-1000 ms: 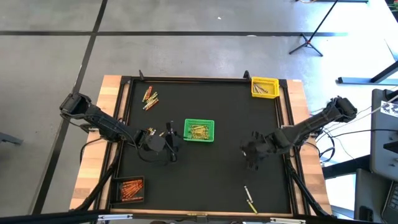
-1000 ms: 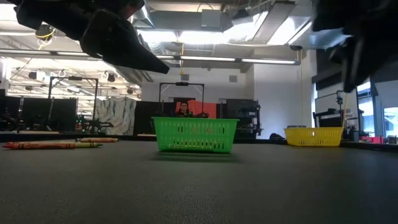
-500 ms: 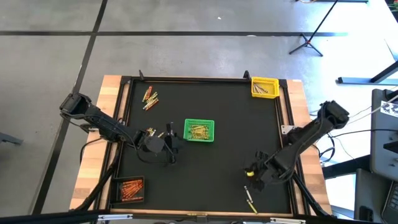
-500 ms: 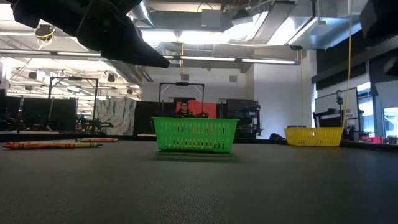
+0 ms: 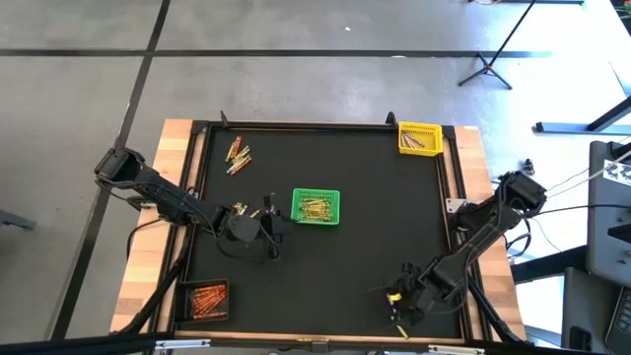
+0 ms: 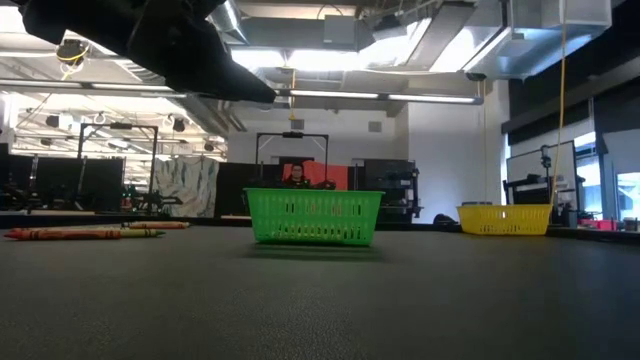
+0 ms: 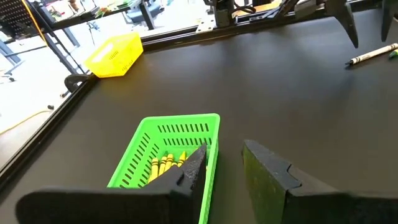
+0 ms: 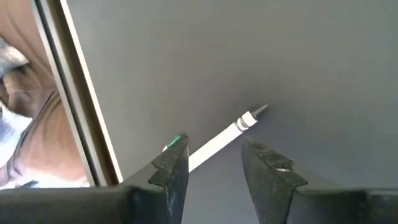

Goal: Sort crayons
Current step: Put the black crayon into the yellow bin

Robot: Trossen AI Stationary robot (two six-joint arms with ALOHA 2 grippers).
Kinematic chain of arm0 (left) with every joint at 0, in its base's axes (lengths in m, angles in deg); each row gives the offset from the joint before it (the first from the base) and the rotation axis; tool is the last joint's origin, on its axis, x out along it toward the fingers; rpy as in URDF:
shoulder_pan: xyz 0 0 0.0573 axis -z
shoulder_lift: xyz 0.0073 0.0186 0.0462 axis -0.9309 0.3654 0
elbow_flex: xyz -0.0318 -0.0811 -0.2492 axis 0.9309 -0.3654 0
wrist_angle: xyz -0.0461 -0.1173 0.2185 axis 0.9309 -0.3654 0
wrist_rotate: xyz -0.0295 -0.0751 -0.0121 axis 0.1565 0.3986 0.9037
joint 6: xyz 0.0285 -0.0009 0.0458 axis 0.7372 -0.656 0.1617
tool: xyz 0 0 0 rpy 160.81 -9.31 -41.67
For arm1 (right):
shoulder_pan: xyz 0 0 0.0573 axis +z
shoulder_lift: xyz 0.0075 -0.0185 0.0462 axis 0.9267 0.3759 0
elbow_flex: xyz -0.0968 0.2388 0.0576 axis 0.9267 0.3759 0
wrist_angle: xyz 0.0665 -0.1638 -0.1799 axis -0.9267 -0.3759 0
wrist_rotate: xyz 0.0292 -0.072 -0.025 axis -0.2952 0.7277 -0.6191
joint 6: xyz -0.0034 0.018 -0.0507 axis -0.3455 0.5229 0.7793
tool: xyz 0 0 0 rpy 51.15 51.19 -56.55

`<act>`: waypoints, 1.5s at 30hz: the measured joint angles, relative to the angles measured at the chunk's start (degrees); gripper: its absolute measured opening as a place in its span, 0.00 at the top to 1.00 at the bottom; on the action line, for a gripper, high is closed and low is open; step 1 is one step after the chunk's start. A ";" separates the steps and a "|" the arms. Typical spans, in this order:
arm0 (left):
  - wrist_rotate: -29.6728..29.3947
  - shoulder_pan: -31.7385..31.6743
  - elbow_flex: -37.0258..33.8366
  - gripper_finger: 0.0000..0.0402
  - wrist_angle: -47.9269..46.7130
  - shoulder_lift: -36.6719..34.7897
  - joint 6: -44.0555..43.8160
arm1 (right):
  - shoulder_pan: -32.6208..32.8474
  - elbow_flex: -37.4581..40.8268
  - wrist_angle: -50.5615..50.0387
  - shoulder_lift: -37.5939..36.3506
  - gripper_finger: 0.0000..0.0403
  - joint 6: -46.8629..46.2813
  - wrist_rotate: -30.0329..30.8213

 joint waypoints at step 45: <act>-0.02 0.37 0.00 0.78 0.31 0.00 -1.86 | 0.65 -0.07 -1.31 6.54 0.98 13.01 6.26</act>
